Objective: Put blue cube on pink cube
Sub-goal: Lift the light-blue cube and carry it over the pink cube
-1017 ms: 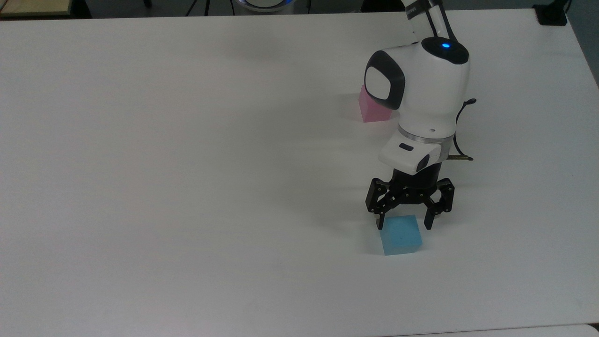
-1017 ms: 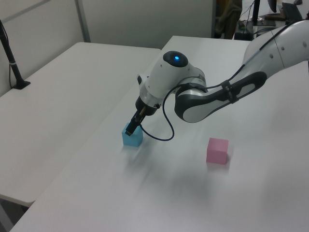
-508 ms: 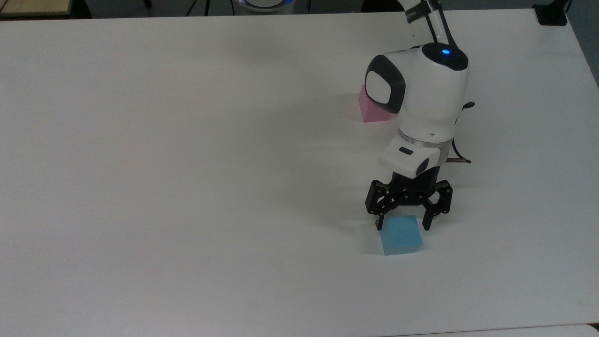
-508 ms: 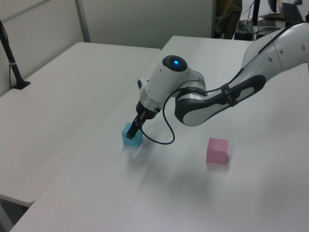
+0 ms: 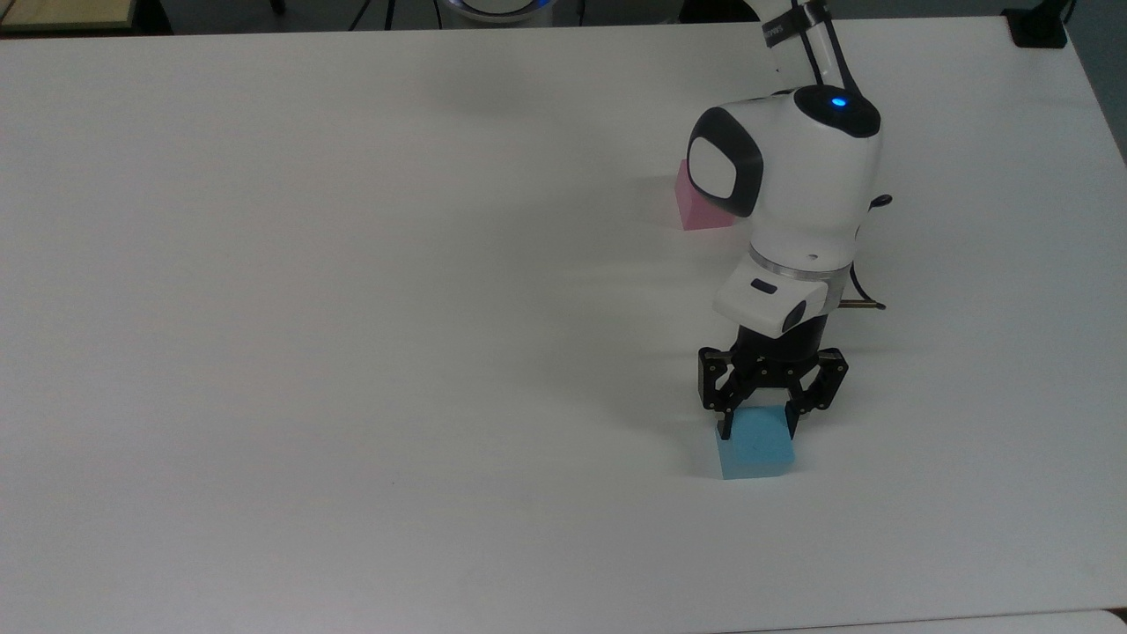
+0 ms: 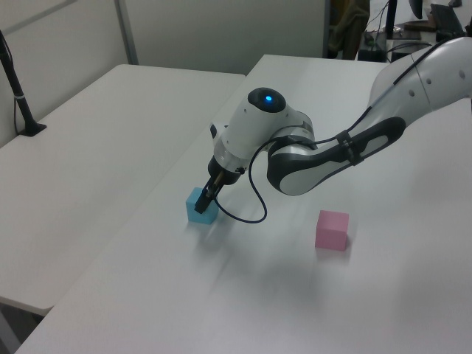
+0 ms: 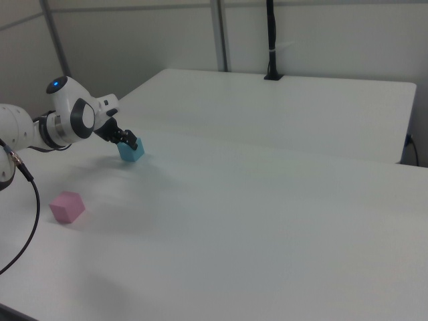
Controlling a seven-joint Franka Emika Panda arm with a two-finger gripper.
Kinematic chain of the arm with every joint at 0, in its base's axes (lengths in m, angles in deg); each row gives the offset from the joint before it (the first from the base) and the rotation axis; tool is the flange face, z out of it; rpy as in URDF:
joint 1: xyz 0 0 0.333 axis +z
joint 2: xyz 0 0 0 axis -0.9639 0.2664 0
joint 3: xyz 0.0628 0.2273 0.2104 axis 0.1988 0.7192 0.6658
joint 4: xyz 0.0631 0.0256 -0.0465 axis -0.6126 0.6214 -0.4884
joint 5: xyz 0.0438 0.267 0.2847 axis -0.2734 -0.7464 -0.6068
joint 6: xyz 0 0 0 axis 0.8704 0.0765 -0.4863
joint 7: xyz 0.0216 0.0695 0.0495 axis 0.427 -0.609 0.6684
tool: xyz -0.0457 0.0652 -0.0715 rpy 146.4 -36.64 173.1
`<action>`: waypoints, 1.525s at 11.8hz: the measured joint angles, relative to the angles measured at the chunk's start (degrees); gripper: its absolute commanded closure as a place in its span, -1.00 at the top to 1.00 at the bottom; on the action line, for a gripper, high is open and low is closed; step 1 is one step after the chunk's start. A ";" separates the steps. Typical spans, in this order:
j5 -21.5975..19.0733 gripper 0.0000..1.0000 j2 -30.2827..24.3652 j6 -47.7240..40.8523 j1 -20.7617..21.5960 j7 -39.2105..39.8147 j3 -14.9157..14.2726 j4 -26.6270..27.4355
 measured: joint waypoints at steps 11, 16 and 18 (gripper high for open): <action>2.86 -0.65 -12.17 0.07 0.25 -0.59 0.58 3.98; 10.10 -0.65 -25.42 0.07 -1.03 -4.96 5.24 20.40; 12.33 -0.65 -32.47 0.07 -1.93 -7.35 8.04 27.95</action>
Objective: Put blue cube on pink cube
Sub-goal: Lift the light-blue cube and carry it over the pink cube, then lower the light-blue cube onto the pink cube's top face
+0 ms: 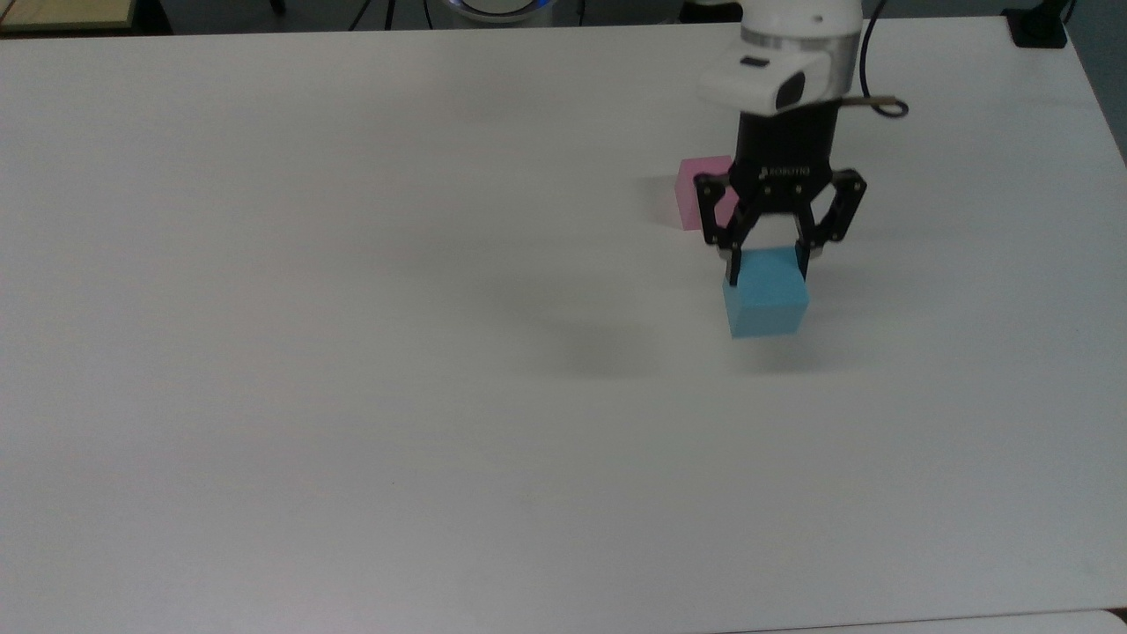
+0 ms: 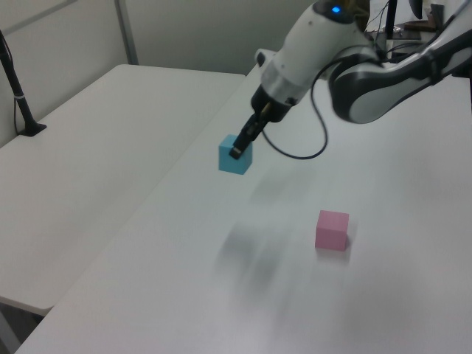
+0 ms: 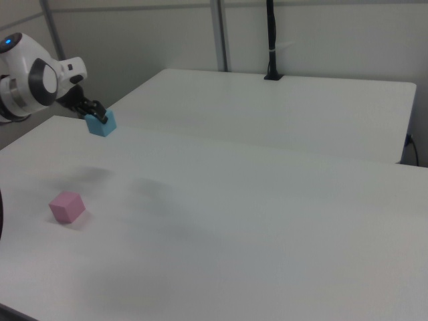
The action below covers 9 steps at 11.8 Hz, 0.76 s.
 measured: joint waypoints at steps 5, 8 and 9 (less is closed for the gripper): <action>3.76 -0.64 -17.38 0.00 -7.26 -2.74 10.58 19.60; 8.47 -0.64 -23.96 0.00 -9.16 -9.02 16.34 28.71; 9.65 -0.64 -25.42 0.00 -9.41 -11.05 17.87 31.05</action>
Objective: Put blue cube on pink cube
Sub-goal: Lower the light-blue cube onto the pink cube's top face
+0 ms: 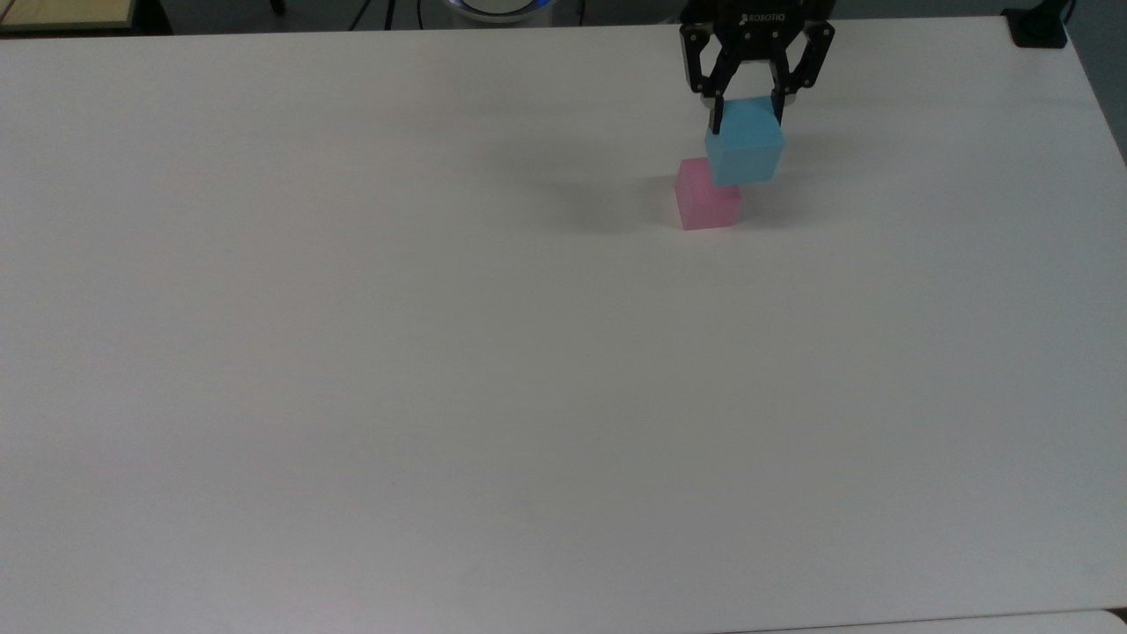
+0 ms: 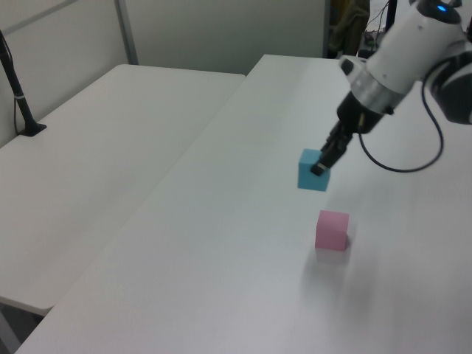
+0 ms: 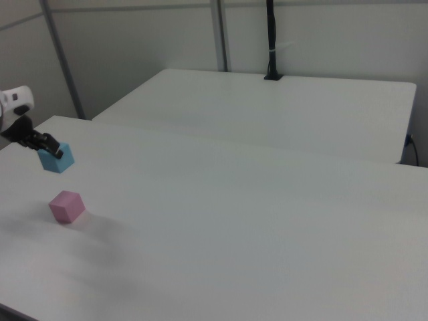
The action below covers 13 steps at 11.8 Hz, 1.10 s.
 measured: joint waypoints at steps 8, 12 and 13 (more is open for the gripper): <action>2.82 -0.64 -1.24 0.00 -0.32 -7.03 2.39 6.11; 6.68 -0.62 0.76 0.00 -0.33 -11.60 2.90 7.17; 8.33 -0.62 1.76 0.00 -0.33 -12.80 2.90 7.19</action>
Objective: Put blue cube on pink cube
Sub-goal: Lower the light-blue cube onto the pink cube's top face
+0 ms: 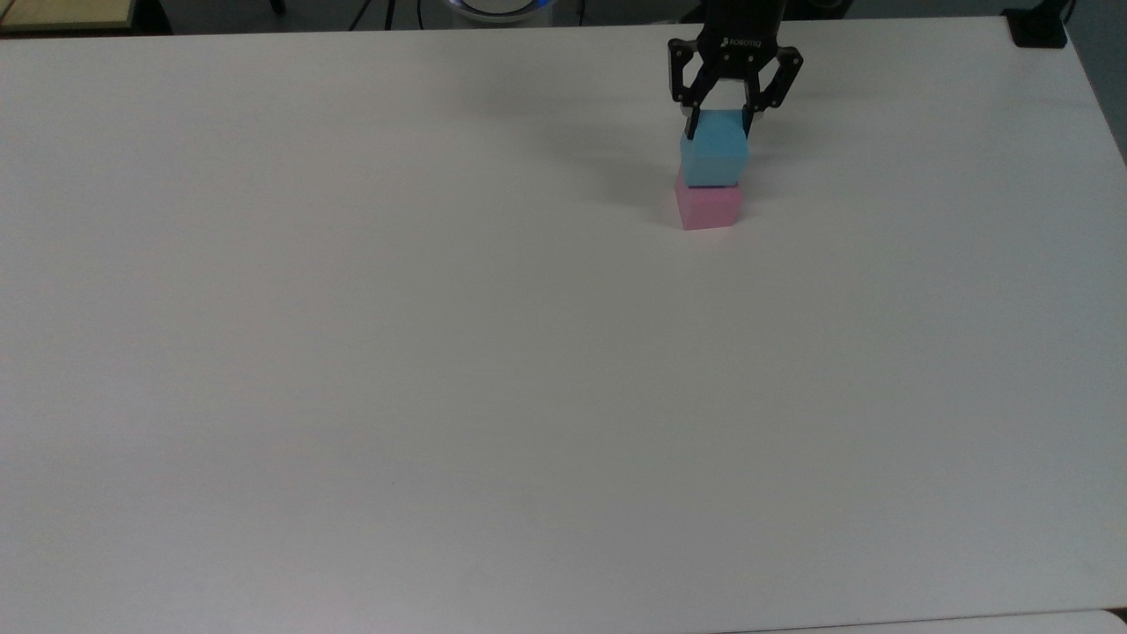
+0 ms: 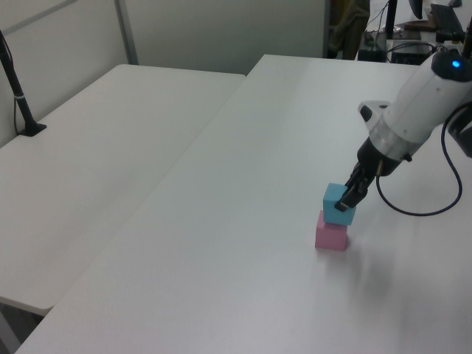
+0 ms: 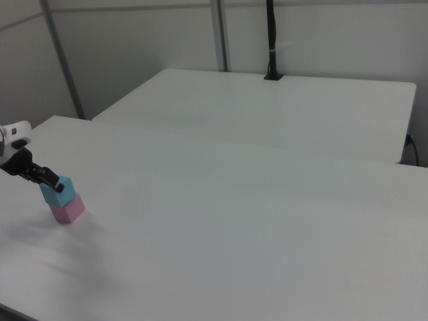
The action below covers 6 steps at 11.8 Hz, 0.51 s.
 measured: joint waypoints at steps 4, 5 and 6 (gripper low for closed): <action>5.79 0.48 1.38 0.03 0.01 -5.55 0.51 -0.14; 5.91 0.99 1.39 0.03 0.01 -6.02 0.52 -0.14; 5.91 1.00 1.45 0.03 0.01 -6.63 0.52 -0.13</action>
